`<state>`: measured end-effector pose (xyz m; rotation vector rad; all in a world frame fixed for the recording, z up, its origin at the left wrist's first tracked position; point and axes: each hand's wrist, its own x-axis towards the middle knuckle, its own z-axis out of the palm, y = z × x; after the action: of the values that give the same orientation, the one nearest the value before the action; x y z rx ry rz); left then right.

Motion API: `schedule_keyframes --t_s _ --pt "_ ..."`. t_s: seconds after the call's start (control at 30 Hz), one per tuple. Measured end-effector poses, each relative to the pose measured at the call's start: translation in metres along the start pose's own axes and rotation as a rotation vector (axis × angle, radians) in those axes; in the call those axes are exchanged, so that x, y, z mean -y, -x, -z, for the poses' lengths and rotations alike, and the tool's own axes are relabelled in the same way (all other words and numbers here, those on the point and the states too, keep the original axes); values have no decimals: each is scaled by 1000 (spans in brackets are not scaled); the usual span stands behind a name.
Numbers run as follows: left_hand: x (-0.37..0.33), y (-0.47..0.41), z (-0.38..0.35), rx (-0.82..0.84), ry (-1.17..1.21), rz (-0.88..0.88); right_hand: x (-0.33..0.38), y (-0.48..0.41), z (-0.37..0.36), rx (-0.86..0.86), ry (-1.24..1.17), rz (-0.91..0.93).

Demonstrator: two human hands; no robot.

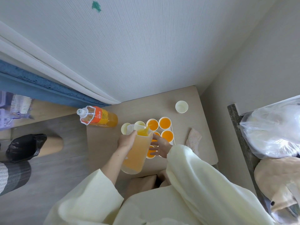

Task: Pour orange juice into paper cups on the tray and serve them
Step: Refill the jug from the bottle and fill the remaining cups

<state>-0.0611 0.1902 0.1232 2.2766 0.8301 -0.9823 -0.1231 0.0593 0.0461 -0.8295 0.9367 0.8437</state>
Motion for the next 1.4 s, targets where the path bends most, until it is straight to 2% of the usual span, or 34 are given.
schedule_keyframes --t_s 0.53,0.87,1.2,1.4 --pt "3 -1 1 -8 10 -49 -1 -3 2 -14 -31 10" --pt "7 2 5 48 51 -87 3 -1 8 -80 -53 74" --pt "14 6 21 50 135 -150 15 10 -1 -46 -37 69" --pt "24 2 35 -6 130 -165 18 12 -14 10 -22 50"
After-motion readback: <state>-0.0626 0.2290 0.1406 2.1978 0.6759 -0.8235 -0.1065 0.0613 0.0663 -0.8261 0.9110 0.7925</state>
